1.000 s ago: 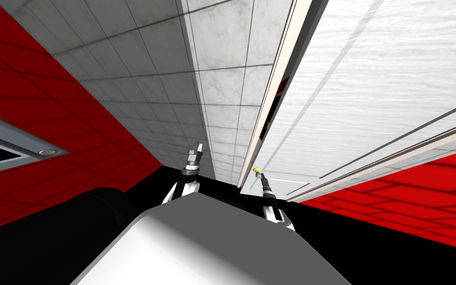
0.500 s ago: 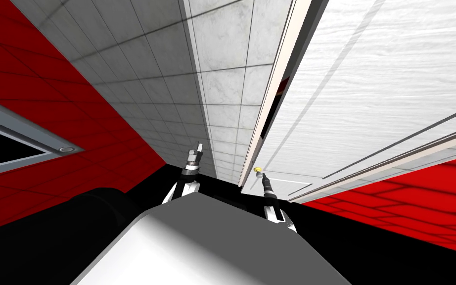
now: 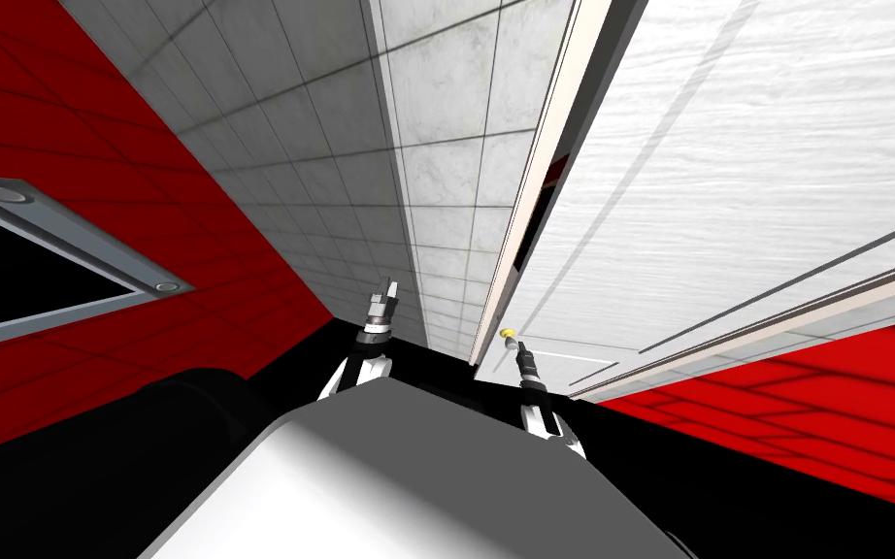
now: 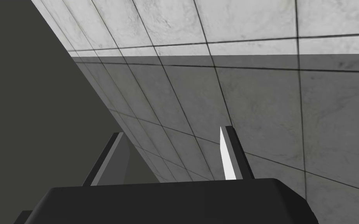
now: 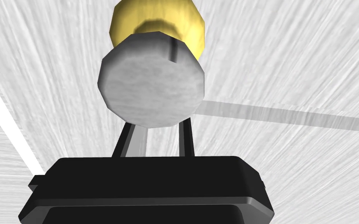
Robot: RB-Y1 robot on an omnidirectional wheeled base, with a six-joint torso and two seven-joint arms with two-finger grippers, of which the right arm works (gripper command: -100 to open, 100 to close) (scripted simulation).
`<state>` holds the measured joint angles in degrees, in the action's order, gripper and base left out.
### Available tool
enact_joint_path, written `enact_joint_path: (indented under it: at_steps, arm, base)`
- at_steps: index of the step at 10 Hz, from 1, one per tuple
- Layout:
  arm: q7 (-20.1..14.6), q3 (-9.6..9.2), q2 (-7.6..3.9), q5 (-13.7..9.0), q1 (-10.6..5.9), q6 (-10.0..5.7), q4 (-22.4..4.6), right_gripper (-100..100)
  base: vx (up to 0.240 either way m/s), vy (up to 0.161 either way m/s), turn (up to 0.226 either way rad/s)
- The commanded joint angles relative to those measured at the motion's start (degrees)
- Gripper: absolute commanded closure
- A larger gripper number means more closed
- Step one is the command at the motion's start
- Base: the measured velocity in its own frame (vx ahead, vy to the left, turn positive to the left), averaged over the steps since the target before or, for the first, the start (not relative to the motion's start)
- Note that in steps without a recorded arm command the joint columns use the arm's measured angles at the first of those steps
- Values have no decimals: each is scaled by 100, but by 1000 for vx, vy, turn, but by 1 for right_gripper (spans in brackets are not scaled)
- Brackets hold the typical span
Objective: Pull the door open
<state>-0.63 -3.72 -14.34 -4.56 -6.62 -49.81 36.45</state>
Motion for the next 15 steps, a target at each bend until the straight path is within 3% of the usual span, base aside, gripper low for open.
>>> enact_joint_path:
  at_steps: [1, 3, 5, 6, 15]
  arm:
    - [-164, -153, 163, 27, 78, 49, 178, 100]
    - [-164, -153, 163, 27, 78, 49, 38, 100]
    - [-164, -153, 163, 27, 78, 49, 178, 100]
    - [-382, -182, 147, -37, 75, 46, 168, 100]
    - [-382, -182, 147, -37, 75, 46, 168, 100]
  base:
    - [-24, -4, 36]
    - [-7, -5, -1]
    - [-10, -1, -13]
    - [-24, 10, 62]
    - [-2, -4, 5]
